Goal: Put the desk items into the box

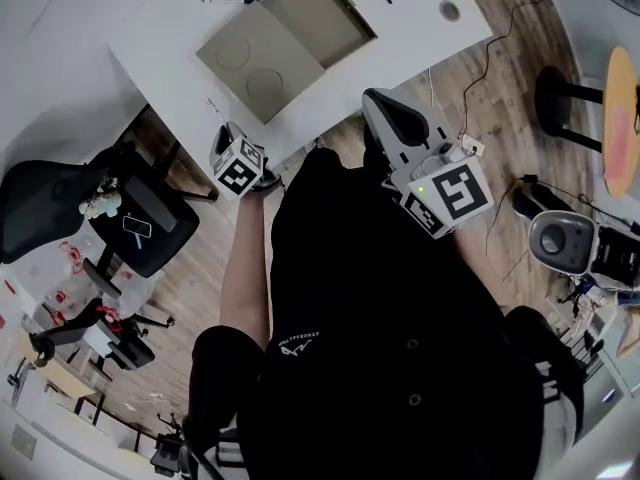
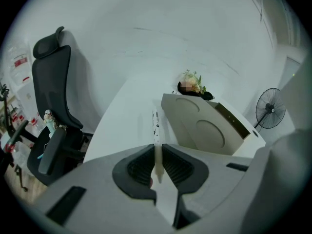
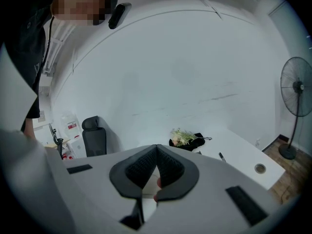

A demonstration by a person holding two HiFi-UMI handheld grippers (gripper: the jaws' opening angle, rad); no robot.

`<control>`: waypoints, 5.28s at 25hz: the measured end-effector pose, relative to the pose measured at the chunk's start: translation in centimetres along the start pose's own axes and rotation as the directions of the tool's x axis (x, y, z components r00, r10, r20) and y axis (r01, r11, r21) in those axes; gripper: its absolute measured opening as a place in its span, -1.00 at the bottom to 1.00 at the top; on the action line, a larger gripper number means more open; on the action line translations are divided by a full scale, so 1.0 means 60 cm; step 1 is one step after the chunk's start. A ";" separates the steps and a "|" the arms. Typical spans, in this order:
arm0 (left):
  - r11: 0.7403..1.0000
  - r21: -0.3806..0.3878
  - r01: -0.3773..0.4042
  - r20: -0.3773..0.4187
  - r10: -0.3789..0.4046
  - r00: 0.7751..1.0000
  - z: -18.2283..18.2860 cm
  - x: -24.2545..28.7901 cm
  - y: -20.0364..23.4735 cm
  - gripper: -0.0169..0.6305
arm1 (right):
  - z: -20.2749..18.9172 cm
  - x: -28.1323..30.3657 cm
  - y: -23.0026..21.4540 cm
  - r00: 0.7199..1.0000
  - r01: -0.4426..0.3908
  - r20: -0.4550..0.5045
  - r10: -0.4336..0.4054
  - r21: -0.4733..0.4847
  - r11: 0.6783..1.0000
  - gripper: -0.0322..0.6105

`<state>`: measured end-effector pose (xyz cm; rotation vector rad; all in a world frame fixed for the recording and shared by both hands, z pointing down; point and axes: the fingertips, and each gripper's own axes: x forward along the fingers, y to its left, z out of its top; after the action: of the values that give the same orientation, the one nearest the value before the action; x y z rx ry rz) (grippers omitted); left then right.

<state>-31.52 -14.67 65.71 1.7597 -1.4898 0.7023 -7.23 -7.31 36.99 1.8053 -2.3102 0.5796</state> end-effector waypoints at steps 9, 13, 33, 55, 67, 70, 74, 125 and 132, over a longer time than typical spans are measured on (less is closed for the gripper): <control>0.999 -0.034 0.003 0.183 0.003 0.983 0.038 -0.093 -0.032 -0.77 | 0.003 -0.022 -0.003 0.993 -0.119 0.010 0.119 -0.011 0.993 -0.90; 1.000 -0.003 0.011 0.244 -0.010 0.970 0.051 -0.141 -0.074 -0.77 | 0.008 -0.032 -0.020 0.983 -0.181 0.002 0.181 -0.018 0.983 -0.90; 0.995 0.014 0.095 0.532 -0.088 0.842 0.154 -0.349 -0.262 -0.77 | 0.052 -0.013 -0.109 0.909 -0.417 -0.027 0.417 -0.073 0.906 -0.90; 0.999 -0.037 -0.021 0.612 0.039 0.790 0.127 -0.422 -0.402 -0.77 | 0.075 0.000 -0.169 0.796 -0.605 -0.073 0.601 -0.123 0.787 -0.90; 1.000 0.023 0.009 0.570 -0.020 0.821 0.119 -0.373 -0.483 -0.77 | 0.069 -0.029 -0.255 0.826 -0.563 -0.064 0.560 -0.113 0.819 -0.90; 0.997 0.055 0.048 0.550 -0.070 0.832 0.119 -0.353 -0.505 -0.77 | 0.066 -0.040 -0.283 0.854 -0.520 -0.056 0.517 -0.105 0.848 -0.90; 0.986 0.127 0.104 0.521 -0.155 0.840 0.137 -0.323 -0.535 -0.77 | 0.074 -0.047 -0.322 0.893 -0.449 -0.023 0.449 -0.088 0.889 -0.90; 0.935 0.177 0.308 -0.219 -0.268 0.938 0.088 0.168 -0.535 -0.77 | 0.032 -0.024 -0.389 0.981 0.193 -0.046 -0.189 0.116 0.974 -0.90; 0.937 0.211 0.280 -0.264 -0.221 0.939 0.081 0.192 -0.543 -0.77 | 0.022 -0.031 -0.402 0.972 0.235 -0.059 -0.229 0.138 0.962 -0.90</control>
<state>2.38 -22.85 66.21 1.9300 -1.0274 0.9561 16.55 -10.96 40.07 2.0692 -2.0358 0.7538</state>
